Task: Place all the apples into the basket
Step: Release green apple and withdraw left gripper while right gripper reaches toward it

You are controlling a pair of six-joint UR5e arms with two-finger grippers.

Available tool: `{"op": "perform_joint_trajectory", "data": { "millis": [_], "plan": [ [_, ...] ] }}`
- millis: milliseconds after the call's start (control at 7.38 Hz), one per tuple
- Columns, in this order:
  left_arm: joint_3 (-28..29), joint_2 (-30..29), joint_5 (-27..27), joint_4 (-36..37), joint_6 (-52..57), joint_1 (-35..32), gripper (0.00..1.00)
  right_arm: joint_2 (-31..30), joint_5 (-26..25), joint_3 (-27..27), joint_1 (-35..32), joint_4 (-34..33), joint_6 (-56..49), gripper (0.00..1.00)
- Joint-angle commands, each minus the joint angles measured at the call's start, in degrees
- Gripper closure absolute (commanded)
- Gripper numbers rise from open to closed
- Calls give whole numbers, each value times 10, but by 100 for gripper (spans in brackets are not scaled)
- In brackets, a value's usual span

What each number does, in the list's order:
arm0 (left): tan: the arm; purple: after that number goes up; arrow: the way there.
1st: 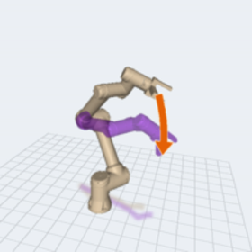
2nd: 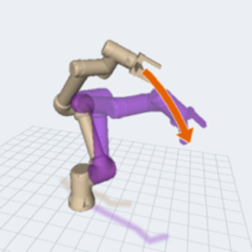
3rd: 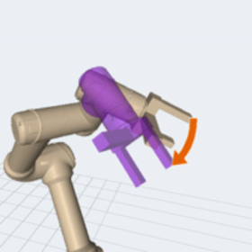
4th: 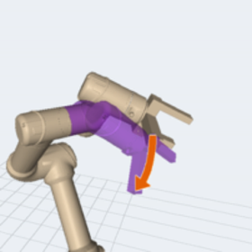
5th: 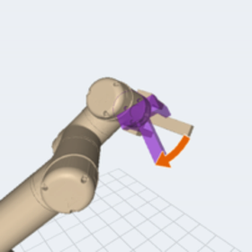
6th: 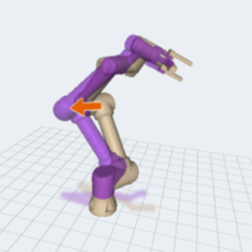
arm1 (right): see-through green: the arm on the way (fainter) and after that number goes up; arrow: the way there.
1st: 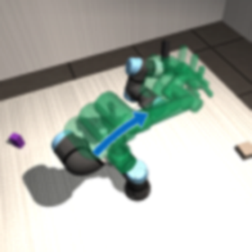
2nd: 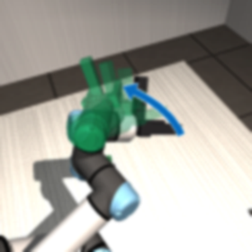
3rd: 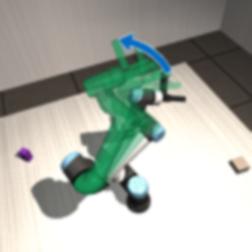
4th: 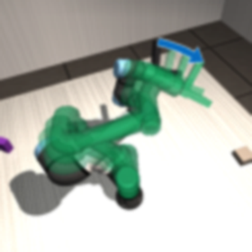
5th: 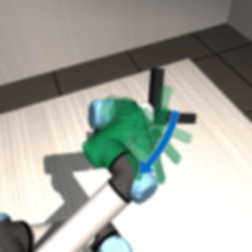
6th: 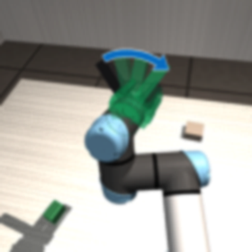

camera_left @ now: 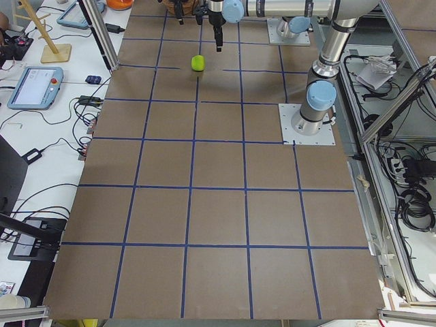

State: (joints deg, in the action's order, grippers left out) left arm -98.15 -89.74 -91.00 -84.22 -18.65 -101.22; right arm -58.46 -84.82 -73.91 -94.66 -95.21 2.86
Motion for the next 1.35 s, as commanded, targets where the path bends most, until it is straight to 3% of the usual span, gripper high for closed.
{"op": "perform_joint_trajectory", "data": {
  "millis": [0, 271, 677, 1084, 1219],
  "plan": [
    [0, 51, 8, -50, 71, 86, 0, 12, 30, -23, -91, -72, 156, 0],
    [22, 50, 12, -41, 135, 110, 0, 39, 22, -29, -142, -109, 202, 0],
    [60, 33, 13, -60, 128, 108, 0, 52, 18, -57, -147, -110, 206, 0],
    [109, 6, 15, -65, 118, 112, 0, 51, -11, -83, -173, -117, 207, 0],
    [131, -14, 16, -64, 117, 113, 0, 52, -46, -94, -182, -136, 206, 5]
  ]
}}
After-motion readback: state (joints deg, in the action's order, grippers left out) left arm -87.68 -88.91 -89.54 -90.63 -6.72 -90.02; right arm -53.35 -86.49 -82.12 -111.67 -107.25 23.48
